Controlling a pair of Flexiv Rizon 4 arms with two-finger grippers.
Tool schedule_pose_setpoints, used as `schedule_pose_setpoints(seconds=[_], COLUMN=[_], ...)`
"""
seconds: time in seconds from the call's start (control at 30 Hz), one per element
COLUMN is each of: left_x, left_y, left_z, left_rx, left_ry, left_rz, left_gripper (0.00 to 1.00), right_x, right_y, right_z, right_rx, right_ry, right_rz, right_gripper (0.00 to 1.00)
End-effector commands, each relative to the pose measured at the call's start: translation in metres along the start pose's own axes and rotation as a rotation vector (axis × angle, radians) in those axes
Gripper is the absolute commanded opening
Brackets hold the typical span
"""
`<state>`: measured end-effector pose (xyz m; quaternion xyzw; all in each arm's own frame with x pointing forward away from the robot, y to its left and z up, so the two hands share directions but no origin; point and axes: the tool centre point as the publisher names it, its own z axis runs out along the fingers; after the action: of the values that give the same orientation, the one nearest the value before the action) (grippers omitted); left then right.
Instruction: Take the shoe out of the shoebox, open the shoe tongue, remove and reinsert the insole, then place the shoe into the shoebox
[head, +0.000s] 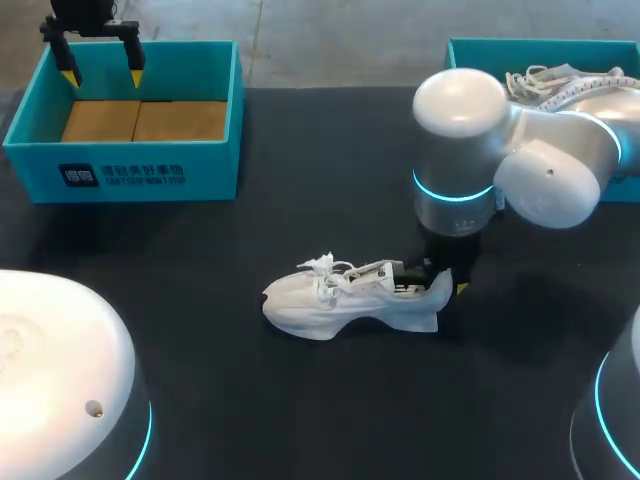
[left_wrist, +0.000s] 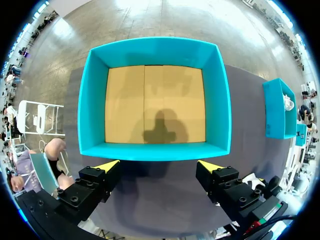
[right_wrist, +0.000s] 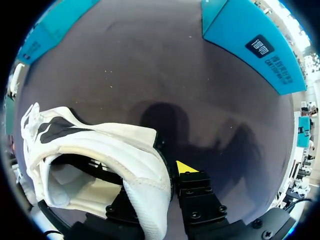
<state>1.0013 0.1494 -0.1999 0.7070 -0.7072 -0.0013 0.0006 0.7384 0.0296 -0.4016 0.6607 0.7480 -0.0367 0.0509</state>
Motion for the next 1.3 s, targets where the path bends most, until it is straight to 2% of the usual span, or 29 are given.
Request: schedule_pose_setpoints(seconds=[0.03, 0.23, 0.27, 0.33, 0.37, 0.83, 1.1, 1.3], left_x=[0.0, 0.0, 0.0, 0.0, 0.0, 0.0, 0.0, 0.0], left_y=[0.0, 0.0, 0.0, 0.0, 0.0, 0.0, 0.0, 0.0], left_z=[0.0, 0.0, 0.0, 0.0, 0.0, 0.0, 0.0, 0.0], left_rx=[0.001, 0.001, 0.001, 0.001, 0.001, 0.001, 0.001, 0.001], left_ry=[0.0, 0.0, 0.0, 0.0, 0.0, 0.0, 0.0, 0.0], left_rz=[0.0, 0.0, 0.0, 0.0, 0.0, 0.0, 0.0, 0.0], left_gripper=[1.0, 1.0, 1.0, 1.0, 1.0, 1.0, 1.0, 1.0], right_x=[0.004, 0.006, 0.007, 0.008, 0.008, 0.014, 0.009, 0.004], right_y=[0.0, -0.001, -0.002, -0.003, -0.004, -0.006, -0.003, 0.0], right_z=[0.003, 0.004, 0.004, 0.002, -0.001, -0.047, -0.077, -0.1], right_rx=[0.0, 0.008, 0.009, 0.009, 0.009, 0.019, 0.033, -0.011], right_ry=[-0.004, -0.002, -0.002, -0.001, -0.003, -0.029, 0.01, 0.038], right_rz=[-0.002, -0.001, 0.002, 0.007, 0.011, 0.059, 0.083, 0.054], right_gripper=[0.0, 0.0, 0.07, 0.59, 1.0, 1.0, 1.0, 1.0])
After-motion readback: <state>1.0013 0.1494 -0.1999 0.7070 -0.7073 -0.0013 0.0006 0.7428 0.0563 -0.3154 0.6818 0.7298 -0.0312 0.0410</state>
